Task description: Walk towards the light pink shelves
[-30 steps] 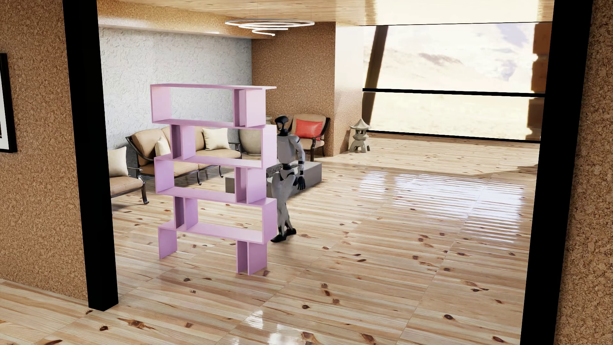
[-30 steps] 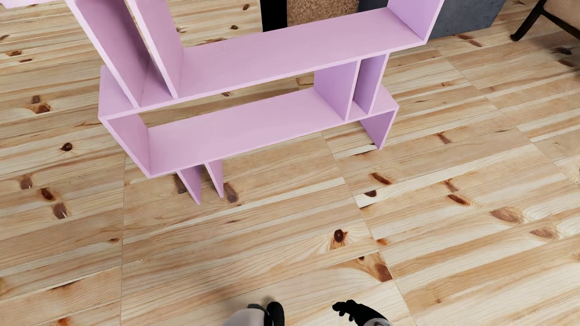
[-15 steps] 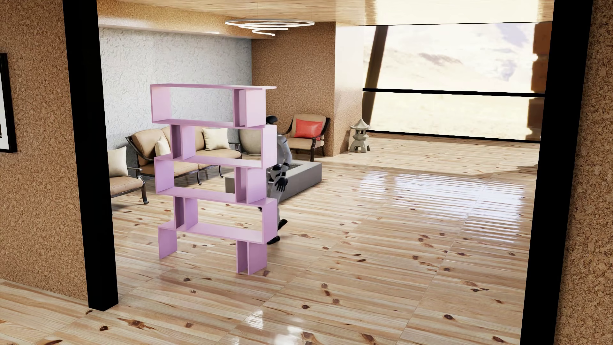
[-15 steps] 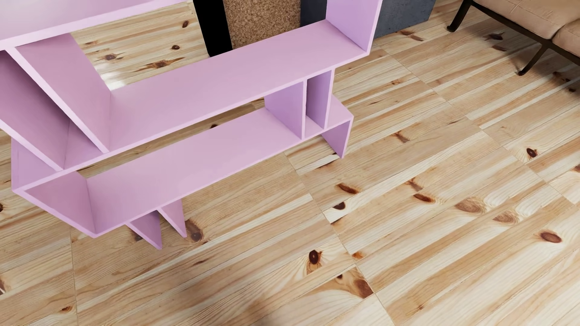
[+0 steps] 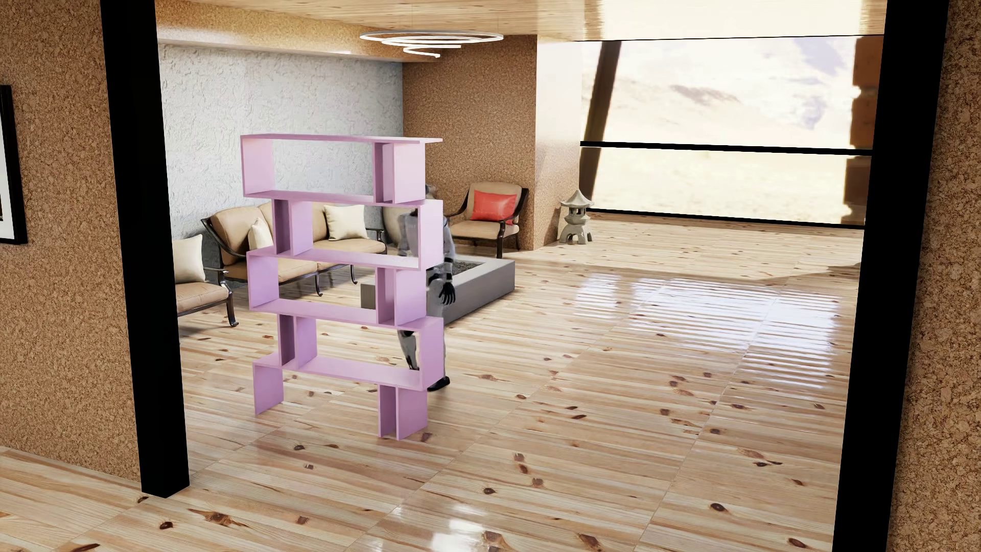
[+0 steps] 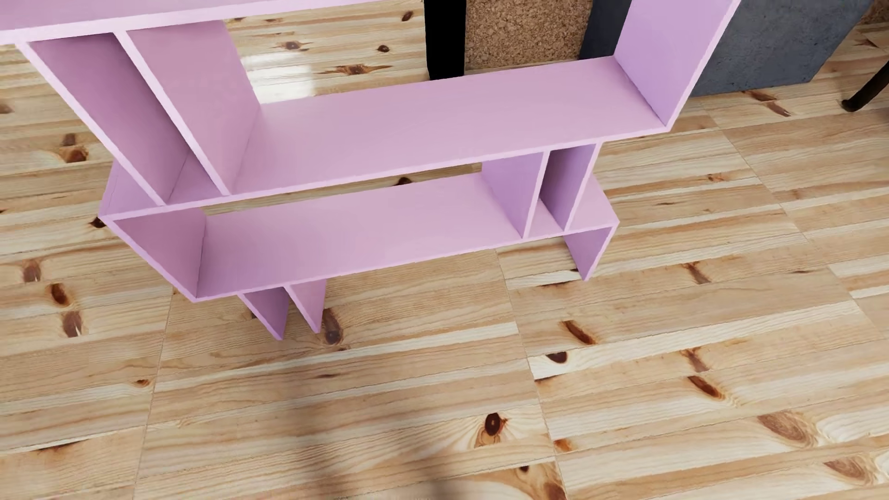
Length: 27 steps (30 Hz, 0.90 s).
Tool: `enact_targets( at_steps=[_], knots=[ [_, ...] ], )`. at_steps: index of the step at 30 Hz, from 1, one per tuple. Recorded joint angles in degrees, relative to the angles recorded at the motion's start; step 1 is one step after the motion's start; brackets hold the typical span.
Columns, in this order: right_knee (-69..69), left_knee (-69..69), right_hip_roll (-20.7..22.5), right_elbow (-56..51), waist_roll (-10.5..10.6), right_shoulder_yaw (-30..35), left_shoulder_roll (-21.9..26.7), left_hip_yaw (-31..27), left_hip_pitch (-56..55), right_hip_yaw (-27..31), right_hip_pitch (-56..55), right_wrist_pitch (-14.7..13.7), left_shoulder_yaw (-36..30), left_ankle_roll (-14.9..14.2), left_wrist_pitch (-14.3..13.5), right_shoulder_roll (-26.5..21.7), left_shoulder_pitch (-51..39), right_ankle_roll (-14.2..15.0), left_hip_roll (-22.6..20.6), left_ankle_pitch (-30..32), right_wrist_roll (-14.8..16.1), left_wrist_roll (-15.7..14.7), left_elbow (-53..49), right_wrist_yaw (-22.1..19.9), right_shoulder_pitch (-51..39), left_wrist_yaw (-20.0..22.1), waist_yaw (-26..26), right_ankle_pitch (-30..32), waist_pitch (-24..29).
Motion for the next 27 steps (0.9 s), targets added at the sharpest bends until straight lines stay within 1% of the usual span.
enact_targets(
  at_steps=[2,5,6,7,8,9,10,11,12,15,18,20,21,22,23,24,26,27],
  knots=[
    [-2.2,0.5,0.0,0.3,0.6,0.0,0.0,-4.0,-1.3,-4.4,1.7,-0.3,0.5,-1.3,0.1,-0.4,0.9,-0.7,-0.3,0.4,0.1,-0.8,0.3,-0.3,-1.9,-0.5,0.1,0.0,-0.1],
    [-3.5,1.0,-1.0,1.2,1.5,0.8,-1.0,-8.7,-3.8,-10.5,2.5,-0.3,2.8,-3.7,0.1,-2.2,1.4,-1.5,-1.6,1.1,0.2,-2.5,-0.2,-0.1,-5.0,0.0,0.3,-0.4,-0.3],
    [-3.2,1.1,-1.6,2.0,1.8,1.6,-1.4,-8.8,-4.7,-12.3,2.3,-0.2,3.5,-5.4,0.0,-3.1,1.6,-1.7,-1.7,1.3,0.1,-2.7,-0.4,0.2,-6.3,0.2,0.4,-0.7,-0.3],
    [-2.8,1.0,-2.2,3.0,2.1,2.8,-1.6,-7.5,-5.6,-14.0,2.2,-0.2,3.9,-7.4,-0.2,-4.1,1.8,-1.9,-1.3,1.3,0.0,-2.4,-0.5,0.8,-7.7,0.2,0.3,-0.9,-0.3],
    [-2.7,1.2,-2.8,4.0,2.3,4.2,-1.5,-5.6,-6.3,-15.5,2.3,-0.1,4.0,-8.6,-0.4,-5.2,2.0,-2.0,-0.6,1.5,-0.2,-1.8,-0.3,1.4,-9.1,-0.1,0.2,-1.0,-0.4],
    [-2.6,1.9,-3.3,5.0,2.4,5.6,-1.2,-2.6,-6.8,-16.9,2.4,-0.1,4.1,-8.3,-0.5,-6.1,2.1,-2.1,0.7,1.6,-0.4,-1.0,0.1,1.9,-10.5,-0.5,0.1,-1.1,-0.4],
    [-2.5,3.4,-3.6,5.8,2.5,6.9,-0.8,0.9,-7.2,-18.1,2.6,0.0,4.2,-6.7,-0.5,-6.8,2.2,-2.2,2.7,1.7,-0.6,-0.5,0.6,2.1,-11.8,-1.0,-0.1,-1.1,-0.5],
    [-2.2,5.5,-3.8,6.2,2.6,7.9,-0.3,3.0,-7.5,-18.8,2.7,0.1,4.4,-5.9,-0.5,-7.2,2.4,-2.2,4.6,1.2,-0.7,-0.2,1.1,2.0,-12.9,-1.2,-0.2,-1.2,-0.5],
    [-1.8,7.8,-3.9,6.2,2.6,8.3,0.2,3.6,-7.7,-19.3,2.7,0.2,4.7,-5.6,-0.5,-7.3,2.5,-2.3,6.2,0.7,-0.5,0.0,1.5,1.3,-13.7,-1.4,-0.3,-1.3,-0.5],
    [-1.2,11.4,-3.9,4.5,2.4,7.5,1.4,0.0,-6.7,-19.5,2.7,-0.5,5.2,-5.5,-0.1,-6.5,3.0,-2.0,8.9,-1.3,1.7,0.5,2.1,-1.7,-14.6,-2.0,-0.5,-1.4,-0.5],
    [-1.1,9.3,-4.1,1.9,2.3,8.1,1.8,-2.2,-3.2,-18.7,2.9,-2.3,4.7,-5.3,0.1,-5.5,3.2,-1.3,10.8,-1.7,2.6,1.8,1.8,-2.9,-14.0,-2.8,-1.2,-0.9,-0.7],
    [-1.4,5.9,-4.4,0.2,2.3,8.5,1.5,-2.5,-0.4,-18.3,3.1,-3.2,3.9,-5.3,-0.5,-5.1,2.7,-0.6,11.1,0.6,2.8,2.0,1.4,-3.1,-12.6,-3.6,-1.6,-0.5,-0.9],
    [-1.7,3.7,-4.7,-0.4,2.4,8.4,1.5,-1.6,0.9,-18.2,3.3,-3.3,3.3,-7.8,-0.7,-4.8,2.3,-0.1,11.4,2.2,3.1,2.3,1.1,-3.3,-11.5,-3.8,-1.9,-0.1,-1.1],
    [-2.0,1.9,-5.0,-0.6,2.6,8.1,1.5,-0.6,2.0,-18.2,3.7,-3.2,2.8,-8.8,-0.8,-4.4,1.8,0.4,11.4,2.5,3.5,3.1,0.8,-3.6,-10.3,-3.5,-2.2,0.3,-1.2],
    [-2.4,0.7,-5.4,-0.5,2.8,7.4,1.3,0.8,2.9,-18.3,4.0,-2.8,2.4,-8.4,-0.7,-3.9,1.2,1.0,11.3,1.5,4.0,3.8,0.4,-4.0,-9.0,-2.9,-2.5,0.8,-1.3],
    [-2.5,-0.5,-6.1,0.1,3.0,6.3,0.7,2.2,3.9,-18.3,4.3,-2.0,2.3,-7.4,-0.7,-3.3,0.7,1.7,10.8,0.4,4.6,3.7,-0.1,-4.5,-7.7,-2.4,-2.7,1.4,-1.3],
    [-2.4,-2.6,-8.5,2.3,3.1,3.7,-0.7,3.4,5.1,-17.8,4.1,0.5,1.6,-5.4,-1.5,-1.9,-0.9,3.2,8.4,-0.1,6.1,2.3,-0.4,-5.1,-5.0,-1.7,-2.8,2.7,-1.3],
    [-2.2,-3.3,-10.0,3.9,3.0,3.2,-0.8,3.9,5.4,-17.2,3.6,1.6,0.7,-4.4,-2.1,-1.1,-1.0,3.9,7.0,-0.2,6.4,2.4,-1.0,-4.9,-4.2,-1.7,-2.7,3.3,-1.3]
  ],
)
